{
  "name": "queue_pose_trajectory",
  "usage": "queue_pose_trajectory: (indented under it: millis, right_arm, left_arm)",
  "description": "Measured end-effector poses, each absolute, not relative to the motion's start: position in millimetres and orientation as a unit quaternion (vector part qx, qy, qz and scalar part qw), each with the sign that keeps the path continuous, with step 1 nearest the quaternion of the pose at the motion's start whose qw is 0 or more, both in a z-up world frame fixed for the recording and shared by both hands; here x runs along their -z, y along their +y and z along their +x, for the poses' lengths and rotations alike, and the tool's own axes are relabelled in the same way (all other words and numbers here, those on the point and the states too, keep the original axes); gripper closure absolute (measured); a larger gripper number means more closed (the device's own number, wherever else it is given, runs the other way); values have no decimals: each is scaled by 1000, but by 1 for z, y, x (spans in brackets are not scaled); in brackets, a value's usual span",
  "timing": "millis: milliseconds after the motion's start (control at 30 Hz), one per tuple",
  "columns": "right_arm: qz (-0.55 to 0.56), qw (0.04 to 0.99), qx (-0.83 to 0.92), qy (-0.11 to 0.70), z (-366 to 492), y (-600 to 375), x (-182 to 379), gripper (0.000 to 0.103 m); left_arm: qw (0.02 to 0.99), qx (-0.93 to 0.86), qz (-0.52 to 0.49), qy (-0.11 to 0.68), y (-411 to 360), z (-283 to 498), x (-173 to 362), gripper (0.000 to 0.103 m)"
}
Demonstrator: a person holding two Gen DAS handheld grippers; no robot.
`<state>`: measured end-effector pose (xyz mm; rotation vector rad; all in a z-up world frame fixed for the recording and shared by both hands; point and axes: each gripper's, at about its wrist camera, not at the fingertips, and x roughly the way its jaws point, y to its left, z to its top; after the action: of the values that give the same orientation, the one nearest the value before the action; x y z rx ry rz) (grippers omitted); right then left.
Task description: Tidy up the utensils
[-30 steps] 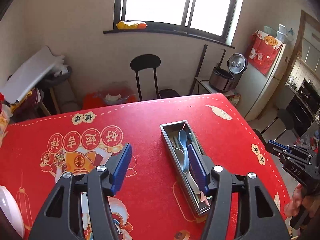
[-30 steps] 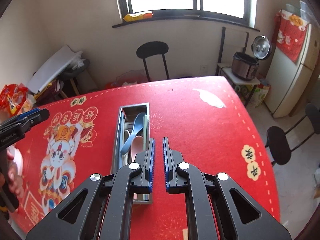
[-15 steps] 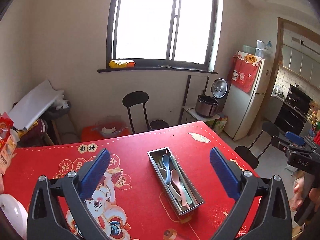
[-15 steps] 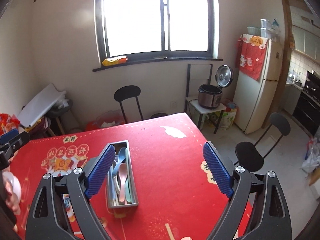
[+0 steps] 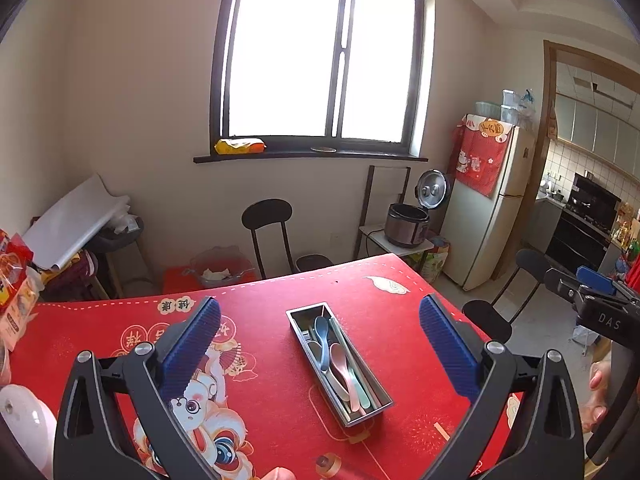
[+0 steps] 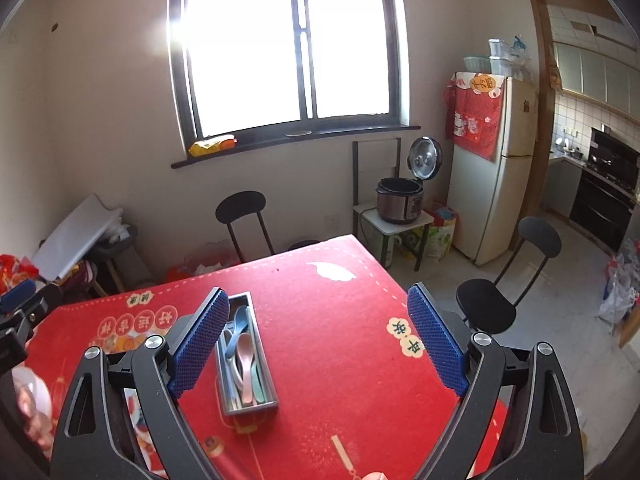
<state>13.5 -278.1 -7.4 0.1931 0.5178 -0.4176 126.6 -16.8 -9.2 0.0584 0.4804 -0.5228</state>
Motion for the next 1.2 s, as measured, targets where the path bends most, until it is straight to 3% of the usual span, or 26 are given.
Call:
queue_pose_trajectory:
  millis: [1200]
  right_arm:
    - [73, 935, 237, 252, 15, -265, 10, 14]
  left_arm:
    - [938, 249, 37, 237, -27, 116, 18, 6]
